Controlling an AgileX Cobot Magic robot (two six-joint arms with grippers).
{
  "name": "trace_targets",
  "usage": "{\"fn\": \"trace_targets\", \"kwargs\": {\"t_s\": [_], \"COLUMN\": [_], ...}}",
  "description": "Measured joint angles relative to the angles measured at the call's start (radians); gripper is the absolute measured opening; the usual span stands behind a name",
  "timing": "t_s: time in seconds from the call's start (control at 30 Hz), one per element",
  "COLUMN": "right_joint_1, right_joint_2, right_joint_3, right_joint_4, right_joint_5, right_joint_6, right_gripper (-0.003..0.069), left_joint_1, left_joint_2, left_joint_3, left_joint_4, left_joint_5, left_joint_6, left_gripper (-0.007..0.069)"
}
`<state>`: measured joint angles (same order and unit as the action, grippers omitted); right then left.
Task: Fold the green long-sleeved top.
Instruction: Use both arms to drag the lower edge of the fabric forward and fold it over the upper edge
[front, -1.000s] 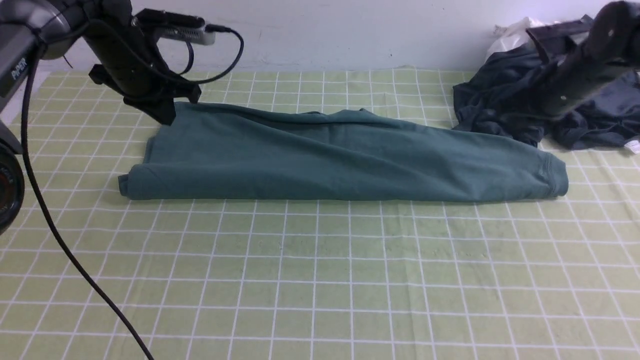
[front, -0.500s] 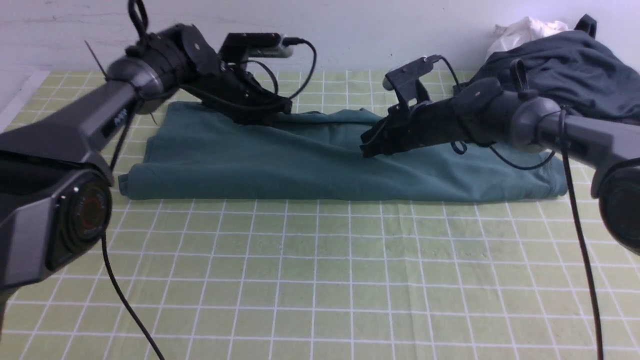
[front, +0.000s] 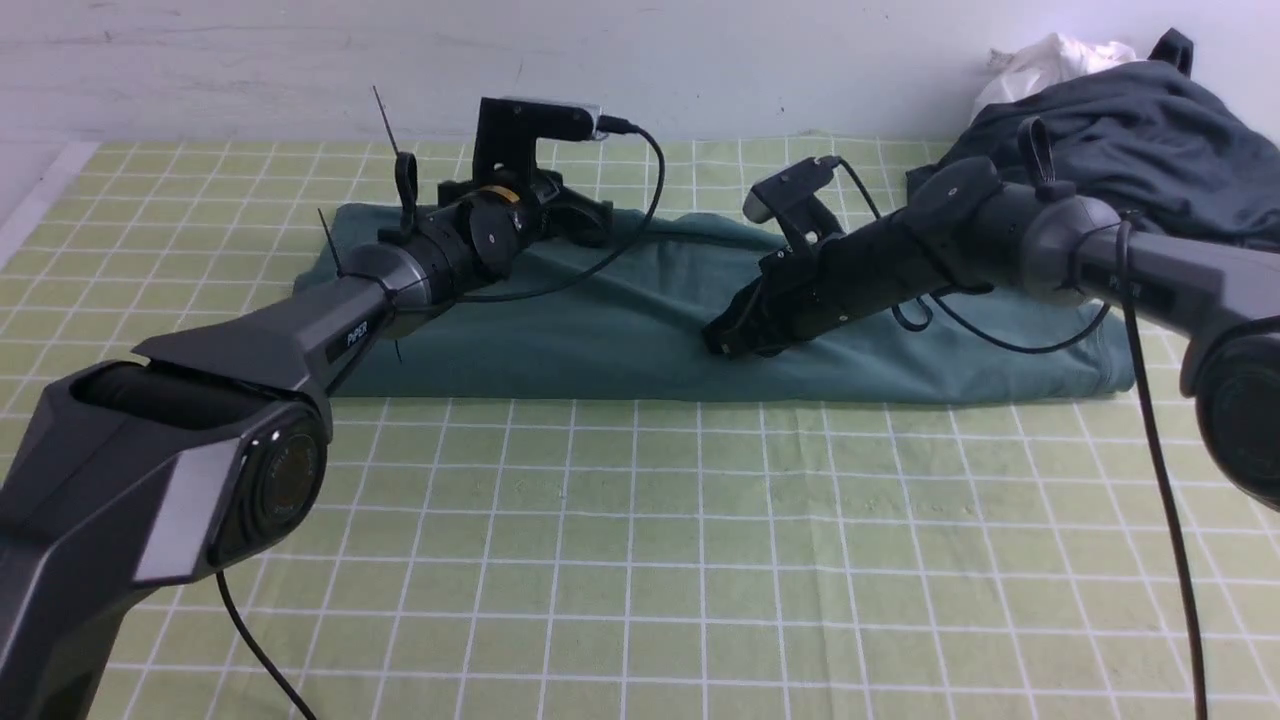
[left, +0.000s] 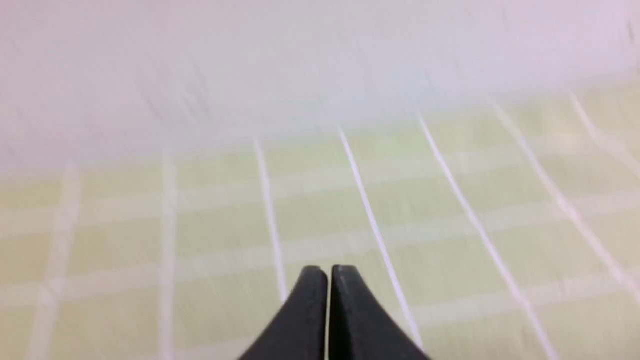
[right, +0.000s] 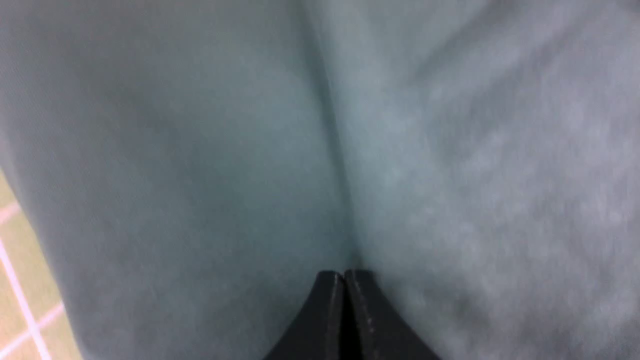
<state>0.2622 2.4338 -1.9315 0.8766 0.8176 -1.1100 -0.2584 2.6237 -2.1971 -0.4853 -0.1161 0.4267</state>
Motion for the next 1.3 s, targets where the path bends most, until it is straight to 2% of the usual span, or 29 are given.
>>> {"fn": "trace_targets", "kwargs": {"t_s": [0.07, 0.13, 0.17, 0.23, 0.3, 0.37, 0.4, 0.43, 0.47, 0.53, 0.63, 0.77, 0.83, 1.03, 1.3], "right_joint_1": [0.0, -0.005, -0.006, -0.029, -0.057, -0.118, -0.138, -0.168, -0.168, -0.219, -0.259, -0.284, -0.293, -0.301, -0.309], "right_joint_2": [-0.009, -0.028, -0.031, -0.071, -0.109, -0.176, -0.193, -0.212, -0.212, -0.218, -0.181, -0.15, -0.15, -0.163, -0.259], "right_joint_3": [-0.006, -0.007, -0.007, -0.007, -0.007, -0.007, -0.008, -0.008, -0.008, -0.008, -0.001, 0.056, 0.077, 0.093, 0.097], "right_joint_4": [-0.066, -0.162, -0.188, -0.348, -0.464, -0.609, -0.631, -0.661, -0.665, -0.689, -0.691, -0.689, -0.707, -0.799, -0.796], "right_joint_5": [0.012, 0.03, 0.035, 0.084, 0.126, 0.181, 0.192, 0.213, 0.216, 0.266, 0.345, 0.338, 0.322, 0.307, 0.253], "right_joint_6": [0.049, 0.133, 0.145, 0.31, 0.421, 0.572, 0.592, 0.656, 0.665, 0.737, 0.78, 0.803, 0.823, 0.934, 0.963], "right_gripper": [-0.0015, -0.0015, -0.0015, -0.0015, -0.0015, -0.0015, -0.0015, -0.0014, -0.0014, -0.0012, -0.001, -0.001, -0.001, -0.0008, 0.0038], "left_joint_1": [0.005, 0.019, 0.019, 0.059, 0.087, 0.132, 0.14, 0.154, 0.154, 0.166, 0.181, 0.203, 0.217, 0.27, 0.306], "left_joint_2": [-0.039, -0.109, -0.117, -0.23, -0.294, -0.376, -0.388, -0.392, -0.392, -0.362, -0.316, -0.289, -0.291, -0.366, -0.673], "left_joint_3": [0.001, 0.001, 0.001, 0.001, -0.002, -0.01, -0.011, -0.012, -0.012, -0.007, 0.037, 0.137, 0.189, 0.325, 0.54], "left_joint_4": [-0.002, -0.003, -0.003, -0.001, 0.001, 0.013, 0.02, 0.036, 0.039, 0.099, 0.212, 0.357, 0.383, 0.327, 0.204], "left_joint_5": [-0.013, 0.086, 0.086, 0.382, 0.579, 0.924, 0.995, 1.148, 1.148, 1.308, 1.333, 1.34, 1.34, 1.34, 1.337], "left_joint_6": [0.037, 0.081, 0.085, 0.107, 0.106, 0.103, 0.103, 0.103, 0.102, 0.087, 0.017, -0.067, -0.081, -0.09, -0.002], "left_gripper": [-0.0004, -0.0004, -0.0004, -0.0004, -0.0004, -0.0003, -0.0003, -0.0003, -0.0003, -0.0003, -0.0003, -0.0003, -0.0003, -0.0003, -0.0003]}}
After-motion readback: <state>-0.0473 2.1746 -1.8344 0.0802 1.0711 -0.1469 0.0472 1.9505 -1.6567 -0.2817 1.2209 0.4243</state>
